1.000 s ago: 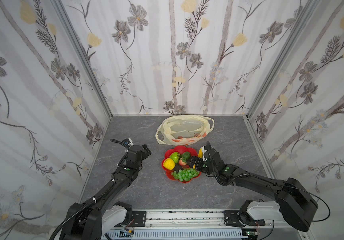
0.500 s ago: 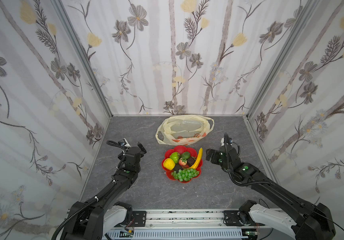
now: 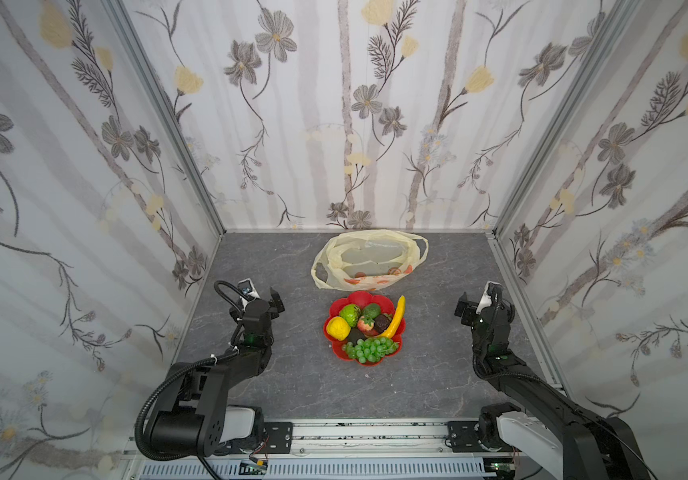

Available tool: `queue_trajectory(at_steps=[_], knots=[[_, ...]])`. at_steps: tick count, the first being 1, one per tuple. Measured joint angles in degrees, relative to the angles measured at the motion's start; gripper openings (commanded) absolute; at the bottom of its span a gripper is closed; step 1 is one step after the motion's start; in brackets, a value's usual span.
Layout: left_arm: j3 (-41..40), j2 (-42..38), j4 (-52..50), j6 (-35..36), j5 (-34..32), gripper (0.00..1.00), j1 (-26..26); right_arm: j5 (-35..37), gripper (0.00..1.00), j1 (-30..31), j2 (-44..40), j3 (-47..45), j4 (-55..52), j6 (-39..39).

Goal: Take fruits out of the plastic bag
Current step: Reset both arms

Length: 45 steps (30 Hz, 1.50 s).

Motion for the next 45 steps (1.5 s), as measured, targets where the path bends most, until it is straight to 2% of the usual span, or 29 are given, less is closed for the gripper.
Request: queue_trajectory(at_steps=[7,10,12,17,21,24,30,45], knots=[[1.0,5.4,7.2,3.5,8.7,1.00,3.5,-11.5,1.00,-4.7,4.8,-4.4,18.5,-4.6],[-0.6,9.5,14.7,4.2,12.9,1.00,4.9,-17.4,1.00,-7.5,6.2,-3.7,22.1,-5.0],[-1.7,11.5,16.1,4.7,15.6,1.00,5.6,-21.3,1.00,-8.8,6.8,-3.3,23.8,-5.0],[-2.2,12.0,21.2,5.1,18.4,1.00,5.8,-29.1,1.00,-9.5,11.5,-5.3,32.1,-5.0],[-2.5,12.1,22.6,5.2,19.4,1.00,5.8,-29.2,1.00,-9.6,17.7,-4.9,36.2,-4.5],[-2.5,12.2,23.3,5.2,19.4,1.00,5.9,-27.7,1.00,-9.5,17.9,-2.0,36.3,-3.5],[-2.5,12.2,23.4,5.2,19.6,1.00,5.9,-21.2,1.00,-8.7,18.4,-2.5,37.5,-2.0],[-2.6,12.2,23.8,5.2,19.6,1.00,5.6,-20.4,1.00,-8.5,18.5,-2.3,37.2,-1.8]])
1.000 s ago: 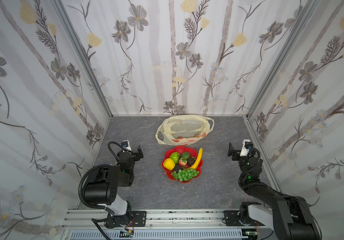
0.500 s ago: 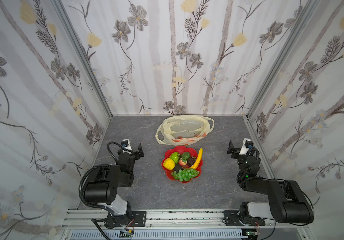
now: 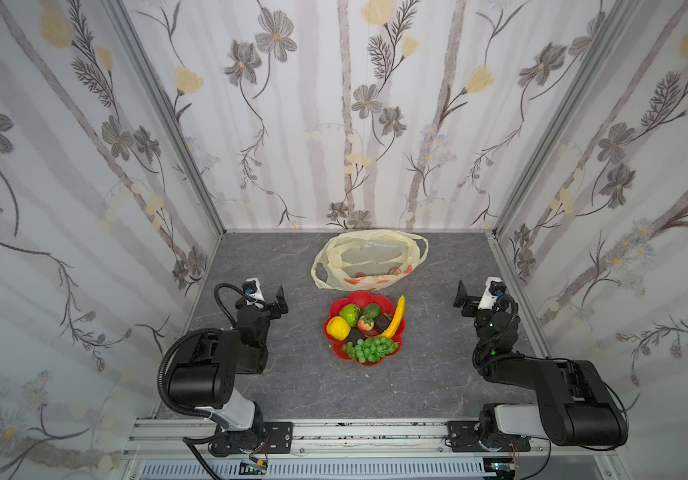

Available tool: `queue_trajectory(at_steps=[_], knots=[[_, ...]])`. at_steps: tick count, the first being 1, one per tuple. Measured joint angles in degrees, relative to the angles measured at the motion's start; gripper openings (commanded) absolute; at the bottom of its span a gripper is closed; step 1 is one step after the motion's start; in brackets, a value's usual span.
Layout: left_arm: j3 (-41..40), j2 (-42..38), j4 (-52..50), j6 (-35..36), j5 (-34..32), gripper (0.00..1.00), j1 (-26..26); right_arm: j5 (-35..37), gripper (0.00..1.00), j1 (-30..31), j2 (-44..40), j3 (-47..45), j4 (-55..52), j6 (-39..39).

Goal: Take fruits out of the plastic bag
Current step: Reset both arms

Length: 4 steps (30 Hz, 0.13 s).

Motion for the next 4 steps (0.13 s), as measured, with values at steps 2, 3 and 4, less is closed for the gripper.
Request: queue_trajectory(at_steps=[2,3,4], knots=[[0.0,0.0,0.0,0.0,0.0,1.00,0.0,-0.1,1.00,-0.2,0.0,0.2,-0.1,0.0],[0.0,0.1,0.0,0.0,0.0,1.00,0.0,-0.1,1.00,-0.3,0.0,0.2,-0.1,0.0],[0.0,0.1,0.0,0.0,0.0,1.00,0.0,-0.1,1.00,-0.3,0.0,0.2,-0.1,0.0]])
